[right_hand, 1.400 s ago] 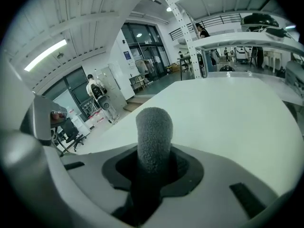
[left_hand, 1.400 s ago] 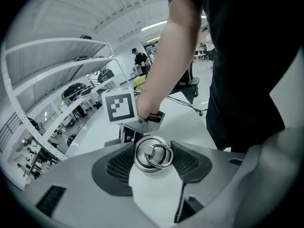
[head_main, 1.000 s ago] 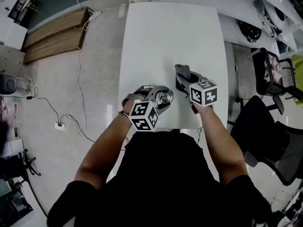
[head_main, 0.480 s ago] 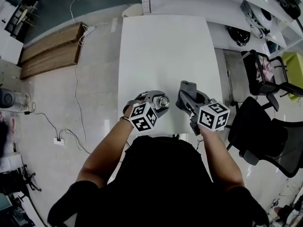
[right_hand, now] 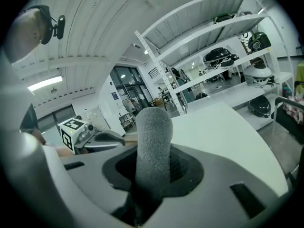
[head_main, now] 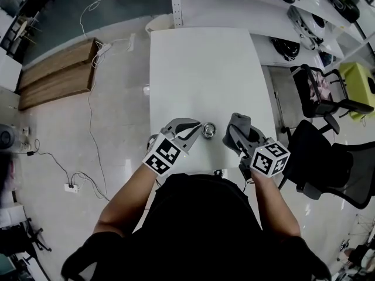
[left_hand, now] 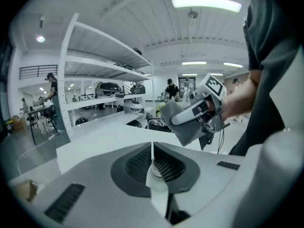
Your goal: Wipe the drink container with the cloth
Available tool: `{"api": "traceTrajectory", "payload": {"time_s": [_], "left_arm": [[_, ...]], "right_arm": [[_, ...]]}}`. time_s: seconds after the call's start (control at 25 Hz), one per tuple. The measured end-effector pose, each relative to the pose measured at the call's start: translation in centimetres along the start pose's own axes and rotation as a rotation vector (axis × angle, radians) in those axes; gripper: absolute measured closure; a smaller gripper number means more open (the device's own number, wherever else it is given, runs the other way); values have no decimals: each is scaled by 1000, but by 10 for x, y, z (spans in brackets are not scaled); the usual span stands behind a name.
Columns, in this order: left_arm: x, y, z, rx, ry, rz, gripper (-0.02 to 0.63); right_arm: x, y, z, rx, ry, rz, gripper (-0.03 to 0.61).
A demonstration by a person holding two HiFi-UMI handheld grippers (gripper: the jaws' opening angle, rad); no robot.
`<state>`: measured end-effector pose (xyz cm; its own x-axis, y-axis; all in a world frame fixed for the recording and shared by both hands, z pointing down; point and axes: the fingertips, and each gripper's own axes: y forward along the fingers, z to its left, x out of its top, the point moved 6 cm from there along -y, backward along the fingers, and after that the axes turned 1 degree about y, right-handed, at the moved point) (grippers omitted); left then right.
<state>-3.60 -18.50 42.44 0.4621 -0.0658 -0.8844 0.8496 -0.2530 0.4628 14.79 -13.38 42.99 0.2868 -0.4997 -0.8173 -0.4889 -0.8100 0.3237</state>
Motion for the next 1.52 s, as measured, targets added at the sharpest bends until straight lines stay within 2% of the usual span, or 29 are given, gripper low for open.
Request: {"api": "traceTrajectory", "payload": {"time_s": [0.16,0.32,0.4,0.64,0.8,0.96,1.12,1.24,1.52], "left_arm": [[-7,-20,5,-3,-170,-45,597],[-24,-34,1,-38,-321,-18,598],[-30,-43,-1,-59,-363,-11,598],[-30,-59,-9,-102,-302,-18,598],[-25,-62,-20,-114,-303,-48,598],[-20,-61,-33,-120,-326,-55,598],[-21,-67,-45,-68,-329,-55,597],[-17,-67,-59,-14,-351,-59,597],[-1,-56,-116,140,-405,-82,597]], "right_arm": [[-12,-3,33,-20,-45,-19,480],[-28,-3,62,-36,-33,-33,480],[-35,-3,74,-37,-13,-48,480],[-42,-10,92,-54,63,-145,474],[-43,-16,95,-53,47,-136,474],[-42,-21,89,-17,24,-105,476],[-41,-25,87,27,6,-99,476],[-38,-34,87,57,-49,-75,476],[-42,-84,78,162,-115,-31,476]]}}
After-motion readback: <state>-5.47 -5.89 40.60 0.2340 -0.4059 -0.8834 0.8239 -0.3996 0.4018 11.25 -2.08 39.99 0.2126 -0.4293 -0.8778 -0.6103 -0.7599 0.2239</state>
